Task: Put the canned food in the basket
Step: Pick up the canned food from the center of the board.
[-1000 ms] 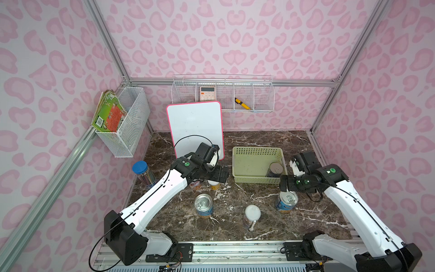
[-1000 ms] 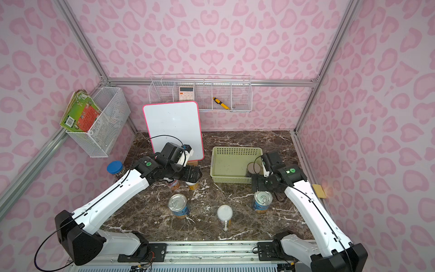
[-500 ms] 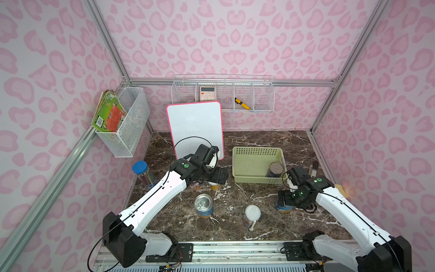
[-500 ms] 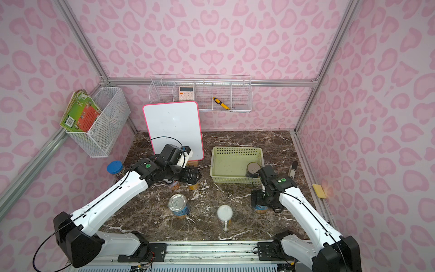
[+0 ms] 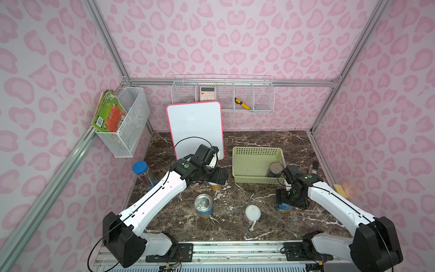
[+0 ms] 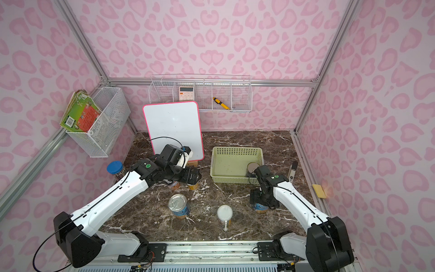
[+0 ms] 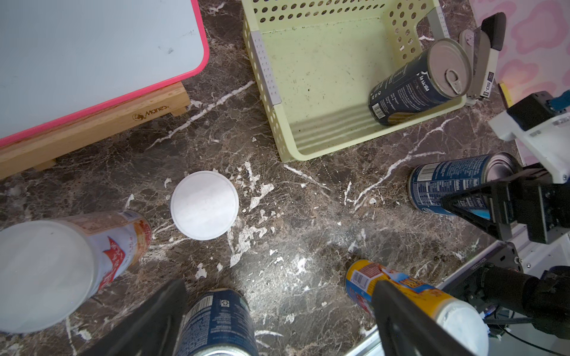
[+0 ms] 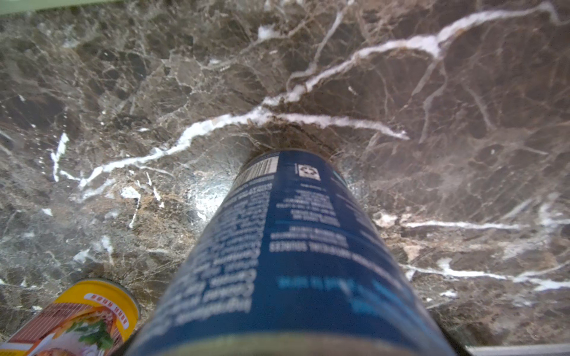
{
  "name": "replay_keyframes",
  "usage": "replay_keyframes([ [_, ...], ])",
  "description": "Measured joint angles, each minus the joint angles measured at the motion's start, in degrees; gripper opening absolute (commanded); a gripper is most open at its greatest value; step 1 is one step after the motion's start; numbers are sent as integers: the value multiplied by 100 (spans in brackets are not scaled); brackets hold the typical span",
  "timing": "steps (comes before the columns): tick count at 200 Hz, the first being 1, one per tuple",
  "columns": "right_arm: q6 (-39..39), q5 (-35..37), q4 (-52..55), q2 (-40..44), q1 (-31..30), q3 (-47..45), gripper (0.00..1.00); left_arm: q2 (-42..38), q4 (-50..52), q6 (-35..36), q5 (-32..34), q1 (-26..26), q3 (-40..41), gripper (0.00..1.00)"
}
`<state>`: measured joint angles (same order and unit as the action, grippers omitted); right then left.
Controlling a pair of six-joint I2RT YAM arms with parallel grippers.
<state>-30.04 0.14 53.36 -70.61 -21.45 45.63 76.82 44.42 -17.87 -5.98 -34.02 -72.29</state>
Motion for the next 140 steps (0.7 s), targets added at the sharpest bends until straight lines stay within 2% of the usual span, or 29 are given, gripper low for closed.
replay_keyframes([
  [26,28,7,28,-74,-7,46,54,2,0,0,24,7,0,98],
  [36,28,11,44,-81,-31,85,51,2,0,2,24,11,0,98],
  [72,59,157,599,98,-96,896,49,2,2,2,55,11,0,98],
  [110,332,267,1432,59,-98,2702,49,2,2,2,63,26,0,98],
  [140,640,411,1676,-431,68,4334,48,-13,4,2,66,26,0,98],
])
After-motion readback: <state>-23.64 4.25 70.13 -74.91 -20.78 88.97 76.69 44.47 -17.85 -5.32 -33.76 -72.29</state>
